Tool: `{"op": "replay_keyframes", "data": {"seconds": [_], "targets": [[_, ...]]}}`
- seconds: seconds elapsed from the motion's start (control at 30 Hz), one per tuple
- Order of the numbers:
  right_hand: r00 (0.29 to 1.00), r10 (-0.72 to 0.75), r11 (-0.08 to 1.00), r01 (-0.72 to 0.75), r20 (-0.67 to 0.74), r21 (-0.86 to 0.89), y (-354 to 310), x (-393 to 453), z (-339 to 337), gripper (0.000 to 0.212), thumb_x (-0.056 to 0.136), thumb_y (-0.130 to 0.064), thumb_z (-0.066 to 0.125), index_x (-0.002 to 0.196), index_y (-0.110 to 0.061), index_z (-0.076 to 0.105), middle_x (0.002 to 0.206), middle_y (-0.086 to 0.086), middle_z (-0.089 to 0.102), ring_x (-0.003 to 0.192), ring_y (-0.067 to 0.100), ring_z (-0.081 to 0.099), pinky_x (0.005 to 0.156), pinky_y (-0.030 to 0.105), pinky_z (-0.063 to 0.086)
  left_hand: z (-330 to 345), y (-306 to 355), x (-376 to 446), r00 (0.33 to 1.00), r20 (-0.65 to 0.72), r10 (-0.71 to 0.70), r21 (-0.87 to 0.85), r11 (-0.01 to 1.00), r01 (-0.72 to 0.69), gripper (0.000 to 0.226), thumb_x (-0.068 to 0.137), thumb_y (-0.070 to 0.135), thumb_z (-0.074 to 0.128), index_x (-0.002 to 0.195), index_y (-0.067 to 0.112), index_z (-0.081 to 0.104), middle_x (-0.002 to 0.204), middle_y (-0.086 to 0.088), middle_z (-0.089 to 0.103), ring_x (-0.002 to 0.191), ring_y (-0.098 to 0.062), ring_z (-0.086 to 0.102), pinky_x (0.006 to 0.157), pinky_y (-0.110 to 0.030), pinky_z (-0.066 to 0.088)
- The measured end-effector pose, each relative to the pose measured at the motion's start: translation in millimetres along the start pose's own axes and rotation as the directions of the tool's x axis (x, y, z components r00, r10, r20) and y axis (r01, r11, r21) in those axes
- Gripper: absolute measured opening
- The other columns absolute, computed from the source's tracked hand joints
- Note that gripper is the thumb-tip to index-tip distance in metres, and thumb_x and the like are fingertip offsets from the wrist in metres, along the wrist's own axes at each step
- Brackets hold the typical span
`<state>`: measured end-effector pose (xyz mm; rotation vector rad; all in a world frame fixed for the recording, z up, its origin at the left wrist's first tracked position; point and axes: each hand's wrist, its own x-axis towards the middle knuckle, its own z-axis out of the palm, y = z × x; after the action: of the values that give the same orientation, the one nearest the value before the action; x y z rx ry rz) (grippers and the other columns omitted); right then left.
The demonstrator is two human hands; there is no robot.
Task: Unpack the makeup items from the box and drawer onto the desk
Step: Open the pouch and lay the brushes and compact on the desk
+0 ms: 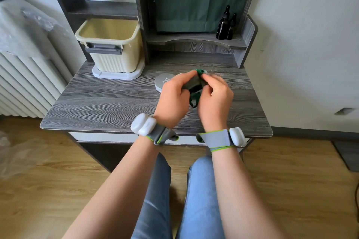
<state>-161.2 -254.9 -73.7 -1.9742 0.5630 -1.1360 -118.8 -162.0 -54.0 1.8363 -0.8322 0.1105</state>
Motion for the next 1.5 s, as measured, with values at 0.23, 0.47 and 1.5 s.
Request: {"op": "replay_keyframes", "data": {"seconds": [0.23,0.47,1.5], "targets": [[0.91,0.337,0.876,-0.397,0.242,0.272,-17,0,2,0.051,0.077,-0.007,0.053,0.126,-0.02,0.06,0.117,-0.001,0.065,0.109,0.018,0.061,0.101,0.043,0.048,-3,9,7,0.978,0.066,-0.196,-0.323,0.924,0.207,0.076,0.073,-0.024,0.037,0.134,0.019,0.05,0.112,-0.006,0.067,0.081,-0.002,0.062,0.073,-0.012,0.051],[0.902,0.368,0.811,-0.43,0.225,0.397,-21,7,-2,0.059,0.071,0.011,0.047,0.124,-0.009,0.061,0.116,0.008,0.067,0.107,0.018,0.064,0.098,0.036,0.051,-2,12,4,0.954,0.131,-0.271,-0.489,0.819,0.3,0.077,0.071,-0.019,0.039,0.139,0.016,0.045,0.136,-0.01,0.056,0.118,-0.021,0.058,0.1,-0.037,0.047],[0.869,0.434,0.693,-0.491,0.239,0.527,-22,22,8,0.032,0.083,0.007,0.048,0.099,-0.007,0.072,0.083,0.003,0.068,0.075,0.012,0.059,0.073,0.029,0.048,2,22,33,0.745,0.106,-0.658,-0.834,0.349,0.427,0.02,0.087,0.001,0.06,0.103,-0.005,0.069,0.087,-0.014,0.067,0.065,-0.013,0.064,0.054,-0.018,0.054]]}}
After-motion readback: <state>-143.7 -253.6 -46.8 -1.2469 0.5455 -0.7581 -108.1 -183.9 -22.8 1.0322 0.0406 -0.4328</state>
